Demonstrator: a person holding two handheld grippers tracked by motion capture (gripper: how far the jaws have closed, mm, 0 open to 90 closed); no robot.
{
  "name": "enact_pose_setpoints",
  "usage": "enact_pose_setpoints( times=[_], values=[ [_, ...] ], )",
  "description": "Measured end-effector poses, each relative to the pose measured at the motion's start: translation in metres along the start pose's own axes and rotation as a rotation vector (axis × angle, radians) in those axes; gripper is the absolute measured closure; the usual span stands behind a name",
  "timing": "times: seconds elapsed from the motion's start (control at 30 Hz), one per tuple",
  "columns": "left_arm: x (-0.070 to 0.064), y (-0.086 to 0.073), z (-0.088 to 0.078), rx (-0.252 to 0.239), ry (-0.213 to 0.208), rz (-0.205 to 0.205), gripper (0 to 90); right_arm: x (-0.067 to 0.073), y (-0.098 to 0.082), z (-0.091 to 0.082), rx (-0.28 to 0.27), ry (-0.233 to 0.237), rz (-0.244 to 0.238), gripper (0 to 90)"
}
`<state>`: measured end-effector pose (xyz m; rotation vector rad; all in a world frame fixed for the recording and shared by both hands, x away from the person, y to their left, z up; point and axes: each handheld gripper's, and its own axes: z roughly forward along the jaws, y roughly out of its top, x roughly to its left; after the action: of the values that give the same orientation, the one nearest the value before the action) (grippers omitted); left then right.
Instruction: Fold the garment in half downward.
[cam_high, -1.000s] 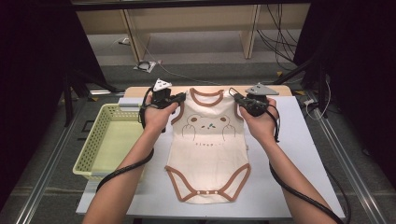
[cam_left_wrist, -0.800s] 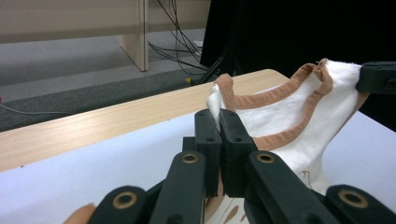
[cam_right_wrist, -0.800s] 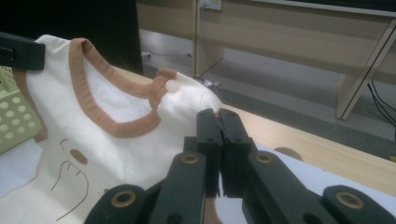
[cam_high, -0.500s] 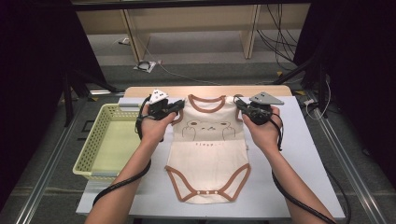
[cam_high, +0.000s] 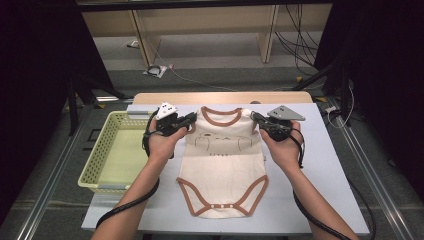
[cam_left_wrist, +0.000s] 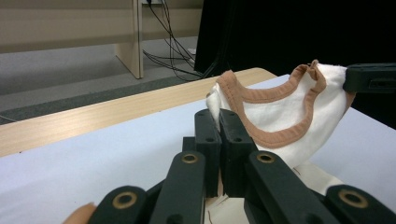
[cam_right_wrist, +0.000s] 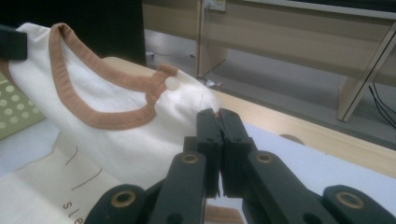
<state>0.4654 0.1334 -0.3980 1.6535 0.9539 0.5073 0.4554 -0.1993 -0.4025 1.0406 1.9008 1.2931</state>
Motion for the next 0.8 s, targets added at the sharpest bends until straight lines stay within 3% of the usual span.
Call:
enact_pose_setpoints(
  times=[0.8],
  values=[
    [-0.006,-0.007,-0.017,-0.001,-0.021,-0.009,87.1,0.007,-0.009,-0.013,0.003,-0.003,-0.049,88.6]
  ],
)
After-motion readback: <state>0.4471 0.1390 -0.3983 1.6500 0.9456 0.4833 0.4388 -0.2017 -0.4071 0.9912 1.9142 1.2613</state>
